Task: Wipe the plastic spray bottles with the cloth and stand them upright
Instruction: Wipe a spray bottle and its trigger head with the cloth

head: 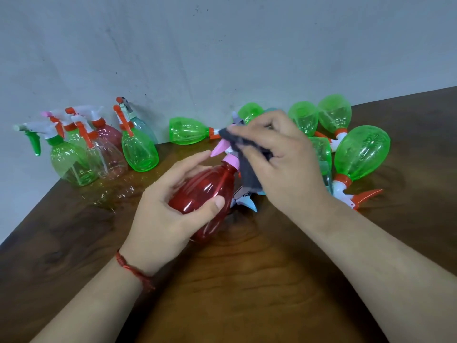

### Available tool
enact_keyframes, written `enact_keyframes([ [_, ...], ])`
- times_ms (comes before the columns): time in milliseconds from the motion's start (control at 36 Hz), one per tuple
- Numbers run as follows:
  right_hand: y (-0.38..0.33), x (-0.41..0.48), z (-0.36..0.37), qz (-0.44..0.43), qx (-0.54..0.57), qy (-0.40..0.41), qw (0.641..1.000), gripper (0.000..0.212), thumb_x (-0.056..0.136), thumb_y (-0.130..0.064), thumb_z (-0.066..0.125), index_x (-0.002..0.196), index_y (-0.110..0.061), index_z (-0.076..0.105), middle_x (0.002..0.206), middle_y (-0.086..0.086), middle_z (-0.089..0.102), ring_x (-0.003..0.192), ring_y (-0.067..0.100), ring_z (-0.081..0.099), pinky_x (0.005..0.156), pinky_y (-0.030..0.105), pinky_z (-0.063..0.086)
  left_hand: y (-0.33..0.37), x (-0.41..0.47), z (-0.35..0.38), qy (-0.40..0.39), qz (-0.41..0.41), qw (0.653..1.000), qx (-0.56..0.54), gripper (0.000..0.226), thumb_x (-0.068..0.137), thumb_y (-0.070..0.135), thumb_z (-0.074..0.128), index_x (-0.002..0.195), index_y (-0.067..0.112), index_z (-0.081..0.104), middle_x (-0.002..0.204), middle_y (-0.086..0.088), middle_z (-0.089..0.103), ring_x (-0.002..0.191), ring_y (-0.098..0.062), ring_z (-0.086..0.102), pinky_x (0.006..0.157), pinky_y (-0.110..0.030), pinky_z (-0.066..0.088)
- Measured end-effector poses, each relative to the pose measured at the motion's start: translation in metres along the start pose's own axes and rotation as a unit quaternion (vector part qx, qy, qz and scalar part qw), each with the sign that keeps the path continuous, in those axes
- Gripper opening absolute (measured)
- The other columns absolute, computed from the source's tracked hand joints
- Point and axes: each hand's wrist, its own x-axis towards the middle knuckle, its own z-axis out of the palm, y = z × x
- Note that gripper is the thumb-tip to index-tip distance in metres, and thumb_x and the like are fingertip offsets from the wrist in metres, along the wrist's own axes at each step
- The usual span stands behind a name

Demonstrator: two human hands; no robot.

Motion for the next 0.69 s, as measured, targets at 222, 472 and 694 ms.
enact_keyframes([
  [222, 0.003, -0.003, 0.002, -0.007, 0.021, -0.051, 0.998, 0.032, 0.099, 0.0, 0.064, 0.12, -0.018, 0.08, 0.11, -0.001, 0.062, 0.104, 0.01, 0.062, 0.089, 0.027, 0.052, -0.005, 0.002, -0.001, 0.008, -0.047, 0.992, -0.116, 0.068, 0.081, 0.011, 0.082, 0.146, 0.019, 0.063, 0.127, -0.007, 0.078, 0.12, -0.024, 0.074, 0.103, -0.04, 0.06],
  [472, 0.008, 0.012, -0.008, 0.186, 0.141, -0.006, 0.972, 0.029, 0.104, -0.007, 0.064, 0.123, -0.024, 0.078, 0.119, -0.007, 0.072, 0.112, 0.001, 0.067, 0.097, 0.015, 0.048, -0.005, 0.003, -0.012, -0.047, -0.074, 0.988, -0.124, 0.071, 0.081, 0.019, 0.086, 0.147, 0.026, 0.063, 0.131, -0.01, 0.076, 0.122, -0.03, 0.073, 0.1, -0.045, 0.062],
  [694, -0.002, 0.012, -0.01, 0.159, 0.134, -0.026, 0.978, 0.029, 0.109, -0.021, 0.058, 0.13, -0.031, 0.074, 0.119, -0.016, 0.072, 0.115, -0.004, 0.064, 0.098, 0.014, 0.046, 0.0, 0.004, -0.01, -0.035, -0.074, 0.982, -0.173, 0.067, 0.084, 0.007, 0.07, 0.148, 0.025, 0.062, 0.13, -0.015, 0.075, 0.116, -0.041, 0.074, 0.095, -0.056, 0.062],
])
